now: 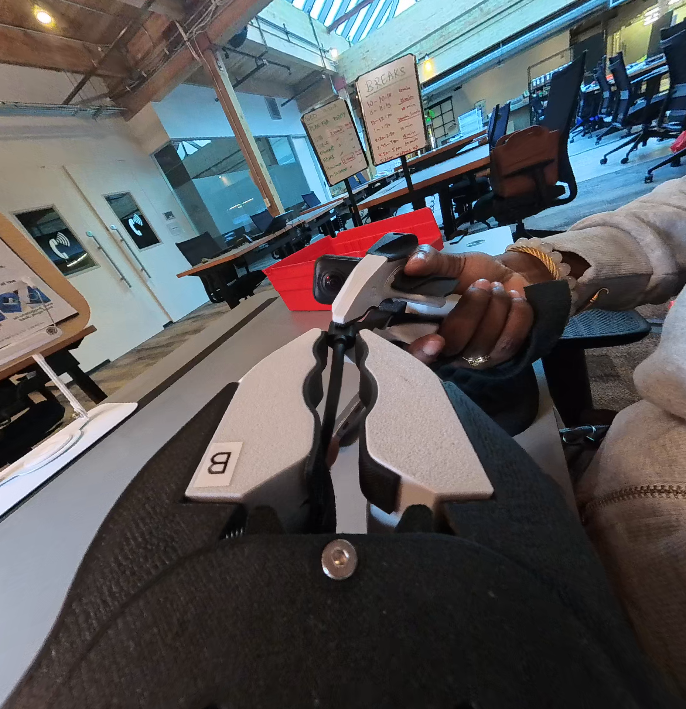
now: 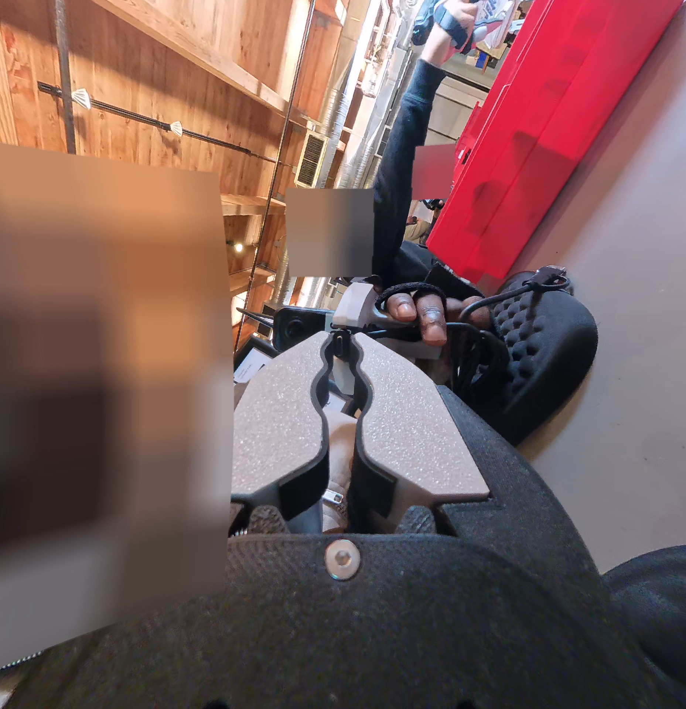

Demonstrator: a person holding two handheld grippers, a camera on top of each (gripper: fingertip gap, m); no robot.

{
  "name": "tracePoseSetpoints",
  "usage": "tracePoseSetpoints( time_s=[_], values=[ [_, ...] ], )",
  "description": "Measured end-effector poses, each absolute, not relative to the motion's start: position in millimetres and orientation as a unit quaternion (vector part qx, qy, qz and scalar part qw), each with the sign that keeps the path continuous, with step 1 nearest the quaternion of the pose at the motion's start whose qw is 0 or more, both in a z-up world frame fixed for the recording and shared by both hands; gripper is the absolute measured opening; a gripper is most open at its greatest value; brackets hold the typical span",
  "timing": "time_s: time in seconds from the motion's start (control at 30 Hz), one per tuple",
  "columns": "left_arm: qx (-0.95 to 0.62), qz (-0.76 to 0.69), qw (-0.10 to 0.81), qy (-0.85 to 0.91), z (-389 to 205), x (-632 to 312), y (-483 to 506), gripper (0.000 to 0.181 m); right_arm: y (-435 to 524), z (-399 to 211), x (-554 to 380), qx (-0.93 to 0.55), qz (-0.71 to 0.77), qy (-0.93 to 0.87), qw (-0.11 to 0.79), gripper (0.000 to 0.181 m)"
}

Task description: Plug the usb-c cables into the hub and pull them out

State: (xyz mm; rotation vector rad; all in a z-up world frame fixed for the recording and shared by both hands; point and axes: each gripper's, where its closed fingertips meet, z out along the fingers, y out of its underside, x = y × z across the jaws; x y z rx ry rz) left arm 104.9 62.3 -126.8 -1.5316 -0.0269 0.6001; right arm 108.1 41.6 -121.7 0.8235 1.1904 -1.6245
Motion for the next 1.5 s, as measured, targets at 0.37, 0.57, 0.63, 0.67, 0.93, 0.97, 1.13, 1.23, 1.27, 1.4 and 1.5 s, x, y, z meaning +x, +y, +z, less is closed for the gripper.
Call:
tracePoseSetpoints(
  time_s=[0.37,0.57,0.63,0.67,0.93,0.97,1.13,1.23,1.27,1.4,1.5],
  values=[
    [-0.728,0.279,0.625,-0.053,-140,93,42,0.012,78,-123,85,0.326,-0.662,0.588,0.331,0.045],
    [-0.731,0.269,0.624,-0.058,-143,91,38,0.012,122,-198,50,0.238,-0.416,0.878,-0.008,0.057],
    [-0.735,0.272,0.619,-0.048,-145,92,40,0.013,115,-210,53,0.215,-0.373,0.902,0.039,0.055],
    [-0.732,0.278,0.62,-0.047,-144,92,39,0.012,112,-216,50,0.218,-0.358,0.906,0.063,0.055],
    [-0.717,0.276,0.634,-0.088,-139,84,29,0.013,96,-250,40,0.18,-0.255,0.946,0.092,0.022],
    [-0.72,0.27,0.632,-0.096,-140,83,29,0.012,95,-251,42,0.165,-0.26,0.948,0.079,0.022],
    [-0.77,0.213,0.596,-0.086,-156,88,39,0.013,94,-226,59,0.085,-0.375,0.923,0.026,0.022],
    [-0.799,0.172,0.572,-0.067,-164,94,47,0.013,95,-195,80,0.013,-0.455,0.89,-0.014,0.022],
    [-0.809,0.161,0.562,-0.058,-168,96,50,0.013,97,-191,87,-0.007,-0.466,0.884,-0.029,0.022],
    [-0.832,0.133,0.538,-0.033,-173,102,58,0.013,99,-192,100,-0.049,-0.468,0.878,-0.084,0.022],
    [-0.868,0.108,0.485,-0.023,-190,108,62,0.013,97,-195,102,-0.056,-0.452,0.886,-0.093,0.022]
  ],
)
